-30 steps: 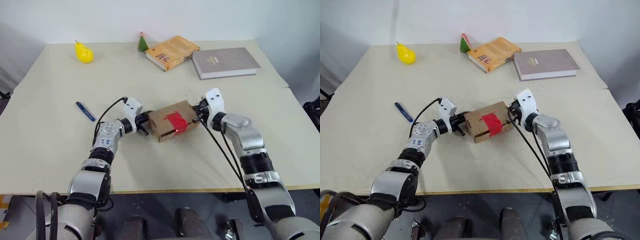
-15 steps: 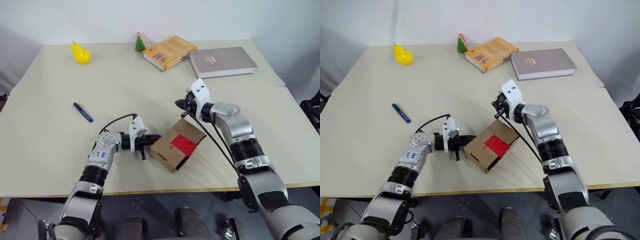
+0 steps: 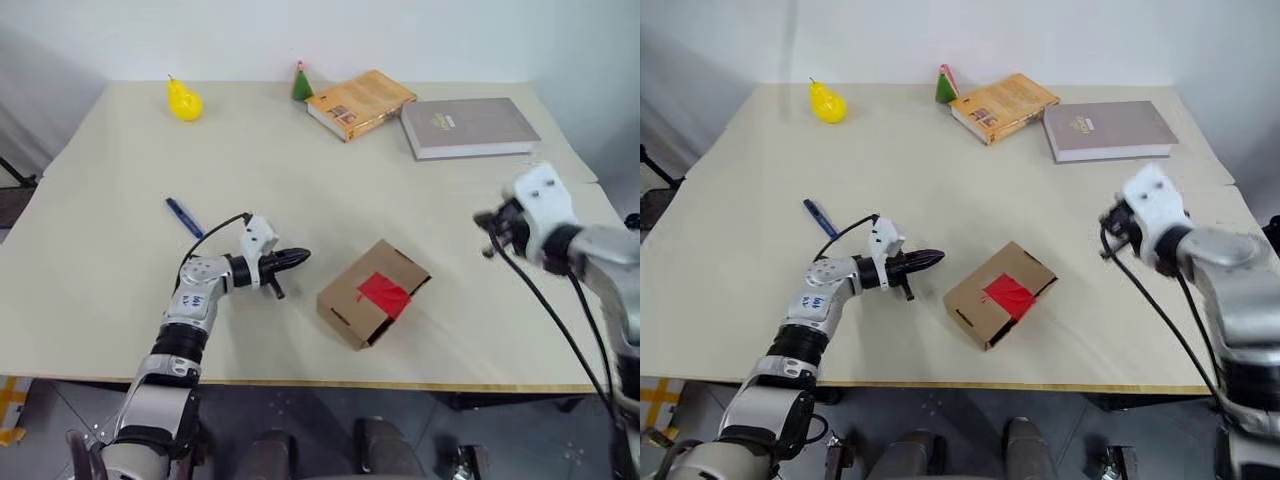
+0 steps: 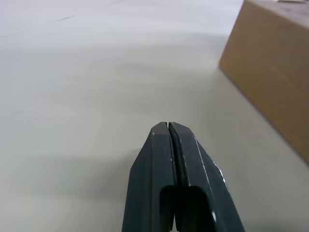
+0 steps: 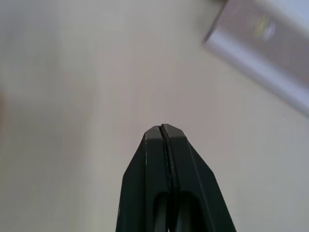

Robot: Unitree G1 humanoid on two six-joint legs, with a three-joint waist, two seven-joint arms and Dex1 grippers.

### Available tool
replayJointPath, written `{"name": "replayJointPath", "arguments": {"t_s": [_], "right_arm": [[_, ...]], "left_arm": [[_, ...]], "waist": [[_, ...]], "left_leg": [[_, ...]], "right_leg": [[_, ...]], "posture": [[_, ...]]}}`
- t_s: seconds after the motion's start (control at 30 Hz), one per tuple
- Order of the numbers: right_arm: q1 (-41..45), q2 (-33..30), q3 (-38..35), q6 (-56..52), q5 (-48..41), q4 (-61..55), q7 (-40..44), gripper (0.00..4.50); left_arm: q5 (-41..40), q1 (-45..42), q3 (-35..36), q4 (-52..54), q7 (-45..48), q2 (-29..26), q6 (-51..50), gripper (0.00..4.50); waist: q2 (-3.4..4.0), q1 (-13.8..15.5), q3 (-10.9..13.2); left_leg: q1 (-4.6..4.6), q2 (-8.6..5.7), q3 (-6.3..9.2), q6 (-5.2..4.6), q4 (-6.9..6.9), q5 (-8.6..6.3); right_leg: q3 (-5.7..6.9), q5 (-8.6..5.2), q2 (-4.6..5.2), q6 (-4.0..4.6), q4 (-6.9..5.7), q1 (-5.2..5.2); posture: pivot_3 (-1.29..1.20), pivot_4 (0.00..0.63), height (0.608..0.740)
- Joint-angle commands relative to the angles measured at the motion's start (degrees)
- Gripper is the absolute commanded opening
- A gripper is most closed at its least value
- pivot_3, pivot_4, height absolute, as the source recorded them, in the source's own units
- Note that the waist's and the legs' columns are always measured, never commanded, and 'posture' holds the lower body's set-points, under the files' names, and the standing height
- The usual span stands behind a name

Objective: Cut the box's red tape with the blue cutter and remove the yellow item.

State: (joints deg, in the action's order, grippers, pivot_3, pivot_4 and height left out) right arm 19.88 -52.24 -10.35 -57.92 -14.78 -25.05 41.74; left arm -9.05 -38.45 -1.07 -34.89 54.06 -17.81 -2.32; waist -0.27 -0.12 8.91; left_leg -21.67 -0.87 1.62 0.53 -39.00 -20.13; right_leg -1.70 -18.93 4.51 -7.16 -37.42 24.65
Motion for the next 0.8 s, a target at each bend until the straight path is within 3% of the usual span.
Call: {"name": "replayJointPath", "arguments": {"t_s": [0.03, 0.2, 0.4, 0.8], "right_arm": [[-2.8, -1.2, -2.7, -7.1, -4.7, -8.6, 1.1, 0.0], [-6.1, 0.7, 1.6, -12.7, -9.9, -14.7, 0.8, 0.0], [-0.8, 6.1, 9.3, -9.7, -9.5, -9.9, -2.4, 0.0], [17.5, 12.8, 17.9, 7.6, -1.8, 13.6, -3.0, 0.0]], "left_arm": [[-0.8, -1.6, -0.1, -0.5, 1.3, 0.3, 1.1, 0.04], [-1.3, -3.2, -1.5, -1.0, 5.5, 1.5, 0.3, 0.04], [-1.2, -2.0, -4.3, 3.0, 9.7, 2.4, -1.2, 0.04], [-1.2, 1.7, -8.1, 13.7, 9.5, 1.8, -9.1, 0.04]], "waist": [[-0.09, -0.1, 0.1], [-0.37, 0.1, 0.2], [-0.51, 0.1, 0.3], [-0.52, -0.1, 0.3]], "left_leg": [[0.02, 0.01, -0.04, -0.02, -0.04, 0.01], [0.3, -0.07, -0.38, -0.19, -0.08, 0.09], [0.31, -0.12, -0.42, -0.19, -0.09, 0.09], [0.3, -0.09, -0.43, -0.18, -0.1, 0.1]], "right_leg": [[0.0, 0.03, -0.03, -0.05, 0.0, -0.02], [-0.13, 0.05, -0.01, -0.09, 0.09, -0.12], [-0.18, 0.08, 0.07, -0.14, 0.1, -0.1], [-0.17, 0.09, 0.12, -0.15, 0.11, -0.06]], "posture": [[0.0, 0.15, 0.74], [0.0, 0.15, 0.74], [0.0, 0.15, 0.74], [0.0, 0.15, 0.74]]}}
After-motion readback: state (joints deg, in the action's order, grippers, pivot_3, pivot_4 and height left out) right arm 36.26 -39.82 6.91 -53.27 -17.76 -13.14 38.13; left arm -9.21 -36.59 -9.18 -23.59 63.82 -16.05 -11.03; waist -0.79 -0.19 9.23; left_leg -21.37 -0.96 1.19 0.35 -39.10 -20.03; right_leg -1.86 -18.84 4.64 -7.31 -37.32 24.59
